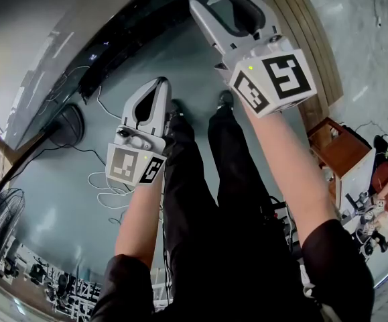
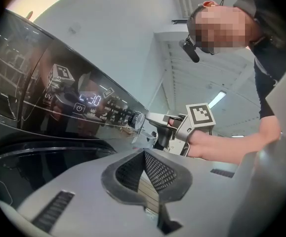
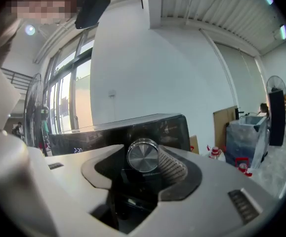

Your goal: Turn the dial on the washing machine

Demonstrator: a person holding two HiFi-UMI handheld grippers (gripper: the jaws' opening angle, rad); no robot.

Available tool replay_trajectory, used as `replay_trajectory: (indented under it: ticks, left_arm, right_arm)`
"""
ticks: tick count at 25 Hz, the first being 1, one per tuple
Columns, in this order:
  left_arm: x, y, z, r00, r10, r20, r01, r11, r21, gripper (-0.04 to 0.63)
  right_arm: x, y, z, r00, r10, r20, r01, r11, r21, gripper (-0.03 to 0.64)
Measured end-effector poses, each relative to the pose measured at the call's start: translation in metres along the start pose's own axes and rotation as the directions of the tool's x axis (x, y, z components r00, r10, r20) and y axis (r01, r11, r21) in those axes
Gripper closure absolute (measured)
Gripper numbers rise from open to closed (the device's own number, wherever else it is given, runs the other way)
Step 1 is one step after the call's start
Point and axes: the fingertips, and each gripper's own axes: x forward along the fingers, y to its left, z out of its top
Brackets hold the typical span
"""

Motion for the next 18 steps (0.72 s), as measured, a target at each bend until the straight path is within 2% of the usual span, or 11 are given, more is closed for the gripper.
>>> replay_trajectory:
  ticks: [3,7,10,13,18]
  left_arm:
    - [0.000,-0.005,-0.001,1.000,-0.009,-0.002,0.009,1.000,0.012,0.581]
    - [0.002,-0.015,0.001,1.000,-0.011,0.009,0.011,0.999,0.036,0.581]
    - [0.005,-0.029,0.006,1.000,0.014,0.020,-0.016,0.995,0.098,0.581]
    - [0.005,-0.036,0.009,0.998,0.052,0.039,-0.057,0.985,0.164,0.581]
    - [0.012,-0.060,0.000,0.995,0.079,0.058,-0.089,0.977,0.192,0.581]
  right_arm:
    - [-0.013,0.009,0.002,1.000,-0.013,0.027,0.015,0.995,-0.094,0.442]
    - [-0.036,0.015,-0.006,0.999,-0.050,0.013,0.052,0.990,-0.134,0.514]
    - [-0.064,0.019,-0.014,0.998,-0.065,-0.001,0.064,0.981,-0.184,0.588]
    - [-0.087,0.027,-0.040,0.997,-0.056,-0.051,0.047,0.984,-0.173,0.595]
    - [-0.137,0.020,-0.079,0.988,-0.069,-0.141,0.047,0.987,-0.155,0.595]
